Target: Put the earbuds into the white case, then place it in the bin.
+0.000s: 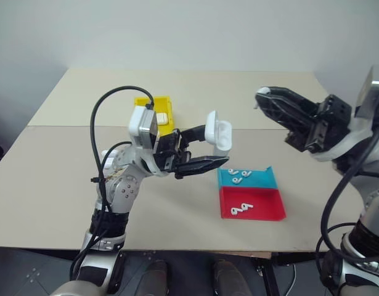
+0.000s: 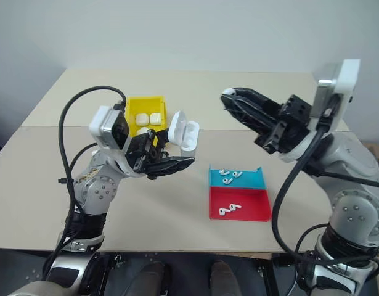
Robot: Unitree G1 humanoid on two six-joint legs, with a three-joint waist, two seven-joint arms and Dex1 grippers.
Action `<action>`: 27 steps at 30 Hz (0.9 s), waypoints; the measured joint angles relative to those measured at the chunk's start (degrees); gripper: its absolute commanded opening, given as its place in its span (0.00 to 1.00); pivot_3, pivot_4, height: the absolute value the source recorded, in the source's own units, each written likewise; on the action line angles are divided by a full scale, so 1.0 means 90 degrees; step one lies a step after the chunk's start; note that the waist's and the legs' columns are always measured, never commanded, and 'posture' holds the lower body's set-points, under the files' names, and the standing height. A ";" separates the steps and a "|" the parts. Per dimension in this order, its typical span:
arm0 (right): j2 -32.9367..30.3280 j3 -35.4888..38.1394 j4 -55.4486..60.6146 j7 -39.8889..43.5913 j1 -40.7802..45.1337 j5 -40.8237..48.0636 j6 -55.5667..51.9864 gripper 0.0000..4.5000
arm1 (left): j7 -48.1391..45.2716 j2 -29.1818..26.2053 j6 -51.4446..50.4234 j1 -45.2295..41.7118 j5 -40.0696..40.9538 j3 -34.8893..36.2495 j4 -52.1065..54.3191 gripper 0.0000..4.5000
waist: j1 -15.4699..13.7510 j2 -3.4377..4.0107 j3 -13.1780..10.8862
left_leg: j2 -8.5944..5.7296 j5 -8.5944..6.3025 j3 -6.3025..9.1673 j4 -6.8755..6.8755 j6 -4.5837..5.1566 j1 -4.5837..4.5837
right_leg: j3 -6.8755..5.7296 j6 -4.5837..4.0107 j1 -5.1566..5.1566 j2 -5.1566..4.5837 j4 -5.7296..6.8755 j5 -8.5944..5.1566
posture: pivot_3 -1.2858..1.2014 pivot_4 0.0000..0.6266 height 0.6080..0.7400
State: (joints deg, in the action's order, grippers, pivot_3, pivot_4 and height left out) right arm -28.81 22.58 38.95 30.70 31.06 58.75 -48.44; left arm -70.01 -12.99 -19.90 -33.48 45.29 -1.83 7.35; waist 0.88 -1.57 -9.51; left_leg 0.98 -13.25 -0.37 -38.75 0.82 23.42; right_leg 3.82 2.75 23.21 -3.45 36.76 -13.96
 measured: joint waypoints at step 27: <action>-0.0838 -0.1059 0.0432 -0.0282 -0.0484 0.0043 0.0783 0.14 | 0.0015 -0.0039 -0.0042 -0.0042 -0.0048 -0.0072 -0.0064 0.61 | -0.0004 0.0000 0.0000 | 0.0001 0.0000 0.0000 0.0001 0.0000 0.0002 | -0.0001 0.0000 0.0000 0.0000 -0.0007 -0.0001 | 0.52 0.24 1.00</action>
State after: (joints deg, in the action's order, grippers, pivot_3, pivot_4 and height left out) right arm -36.35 13.05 42.83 28.16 26.71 59.13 -41.40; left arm -69.87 -13.34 -20.27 -33.85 44.85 -2.48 6.77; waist 0.84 -1.57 -9.51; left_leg 0.99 -13.25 -0.37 -38.74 0.82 23.44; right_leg 3.81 2.74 23.21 -3.44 36.70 -13.96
